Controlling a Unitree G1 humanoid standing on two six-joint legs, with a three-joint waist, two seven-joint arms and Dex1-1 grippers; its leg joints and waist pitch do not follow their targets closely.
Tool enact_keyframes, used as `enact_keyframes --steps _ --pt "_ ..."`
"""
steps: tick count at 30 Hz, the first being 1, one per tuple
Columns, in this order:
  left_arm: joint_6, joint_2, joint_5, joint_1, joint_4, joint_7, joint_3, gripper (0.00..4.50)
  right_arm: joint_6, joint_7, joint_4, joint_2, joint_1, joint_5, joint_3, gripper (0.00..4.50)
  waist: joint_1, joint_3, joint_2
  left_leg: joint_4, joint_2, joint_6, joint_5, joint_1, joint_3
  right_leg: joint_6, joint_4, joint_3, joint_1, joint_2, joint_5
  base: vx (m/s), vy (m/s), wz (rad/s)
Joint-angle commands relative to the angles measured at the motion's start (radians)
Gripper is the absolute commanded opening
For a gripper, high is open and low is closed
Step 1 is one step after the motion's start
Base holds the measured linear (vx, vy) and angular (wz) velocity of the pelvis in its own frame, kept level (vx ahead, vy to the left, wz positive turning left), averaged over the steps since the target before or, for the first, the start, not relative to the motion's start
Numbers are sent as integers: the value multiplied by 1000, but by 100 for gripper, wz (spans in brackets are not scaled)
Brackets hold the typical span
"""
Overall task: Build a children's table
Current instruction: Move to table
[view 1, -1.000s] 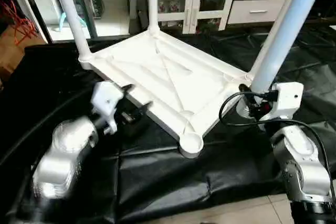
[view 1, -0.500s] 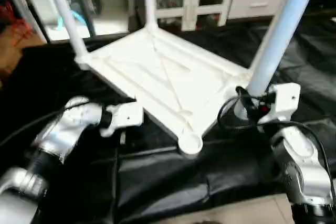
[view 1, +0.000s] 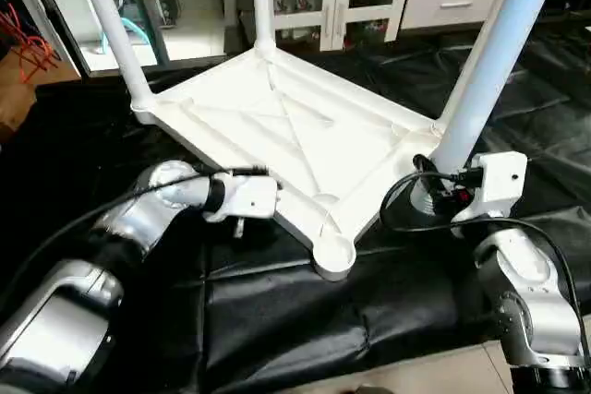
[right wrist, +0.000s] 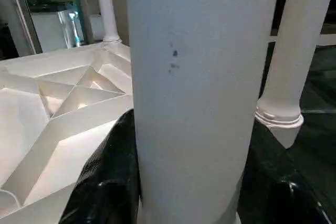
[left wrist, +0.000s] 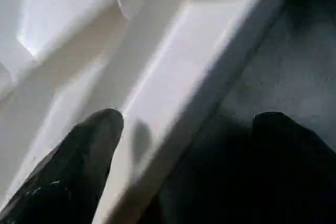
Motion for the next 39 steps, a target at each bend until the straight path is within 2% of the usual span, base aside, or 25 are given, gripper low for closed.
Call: enact_keyframes --steps 1,2,3,8,10,11,13,15,17,23,24,25,26,28,29,30,31,32,33,36,39 --pt "-22 3 70 -31 50 67 -26 440 -15 -4 -31 0 -9 -9 7 190 1 -84 11 -81 146 86 -7 32 -64 -324 -31 51 61 -118 163 0 0 0" --pt "-22 3 70 -31 50 67 -26 423 -15 -4 -31 0 -9 -9 7 190 1 -84 11 -81 146 86 -7 32 -64 -324 -31 51 61 -118 163 0 0 0" --pt "-34 -2 77 -38 76 88 -21 404 -17 -8 -34 2 -5 -12 8 190 0 -82 6 -81 145 83 -13 30 -64 -328 -30 50 61 -115 167 0 0 0" --pt "-57 13 112 -47 99 73 -48 373 -19 -13 -40 12 4 -18 17 190 2 -83 9 -83 147 76 -23 32 -64 -332 -29 50 60 -116 170 0 0 0" --pt "-61 18 124 -52 110 66 -57 356 -21 -12 -39 12 4 -20 21 190 1 -82 9 -84 147 74 -25 31 -65 -332 -29 49 60 -115 172 0 0 0" --pt "-74 25 135 -55 118 56 -64 352 -23 -14 -37 13 3 -20 22 190 0 -83 5 -84 147 73 -28 32 -64 -333 -29 49 61 -116 173 0 0 0" --pt "-78 31 137 -52 113 40 -67 335 -24 -14 -35 13 3 -20 21 190 2 -82 7 -84 146 71 -27 31 -64 -335 -28 51 62 -119 176 0 0 0" --pt "-85 40 131 -49 109 6 -67 319 -25 -14 -34 12 3 -19 22 190 1 -82 6 -84 147 72 -27 31 -63 -336 -28 51 61 -119 177 0 0 0" --pt "-61 56 105 -38 87 -84 -60 300 -26 -15 -32 9 2 -17 22 190 1 -82 5 -85 148 70 -23 32 -63 -336 -27 50 61 -118 174 0 0 0" --pt "-4 73 71 -29 56 -174 -50 259 -31 -12 -22 9 -3 -21 20 190 0 -80 3 -85 146 67 -33 31 -60 -342 -28 52 61 -121 157 0 0 0" --pt "13 73 62 -26 48 -186 -45 249 -31 -11 -21 10 -4 -22 21 190 0 -80 3 -85 147 65 -36 32 -60 -342 -29 52 61 -121 152 0 0 0" --pt "82 65 33 -14 23 -210 -21 242 -33 -11 -18 10 -5 -22 22 190 -1 -79 4 -87 148 59 -44 33 -60 -342 -28 51 59 -118 142 0 0 0" --pt "82 65 33 -14 23 -210 -21 242 -33 -11 -18 10 -5 -22 22 190 -1 -80 5 -87 150 55 -42 35 -61 -345 -26 51 60 -120 146 0 0 0" --pt "239 44 -51 14 -41 -272 29 230 -36 -10 -15 11 -5 -23 23 190 0 -78 5 -88 148 44 -56 36 -58 -353 -27 52 59 -121 130 0 0 0" --pt "252 43 -58 18 -49 -277 32 218 -36 -10 -15 11 -5 -23 23 190 0 -76 5 -88 147 43 -65 33 -58 -354 -30 53 59 -121 120 0 0 0" --pt "313 40 -84 34 -92 -298 44 208 -37 -10 -14 11 -4 -23 23 190 1 -78 6 -89 149 36 -70 36 -58 -354 -29 53 60 -123 119 0 0 0" --pt "336 40 -89 41 -112 -304 48 203 -38 -10 -13 11 -4 -24 23 190 1 -77 5 -87 148 41 -64 35 -58 -350 -31 53 58 -120 122 0 0 0" --pt "360 41 -90 52 -129 -307 51 201 -38 -11 -14 12 -3 -24 23 190 3 -78 13 -86 147 43 -57 34 -59 -348 -30 54 60 -121 126 0 0 0" --pt "384 39 -93 65 -146 -303 57 197 -39 -12 -15 12 -1 -25 23 190 3 -78 9 -87 148 50 -44 34 -59 -346 -30 53 60 -120 138 0 0 0" --pt "469 26 -103 98 -191 -270 78 166 -40 -14 -18 14 4 -26 23 190 2 -80 10 -84 148 65 -25 32 -59 -342 -29 53 63 -120 150 0 0 0" --pt "577 11 -109 131 -246 -232 102 156 -41 -16 -23 15 10 -27 23 190 2 -73 9 -89 149 64 -67 30 -60 -338 -37 53 62 -120 93 0 0 0"
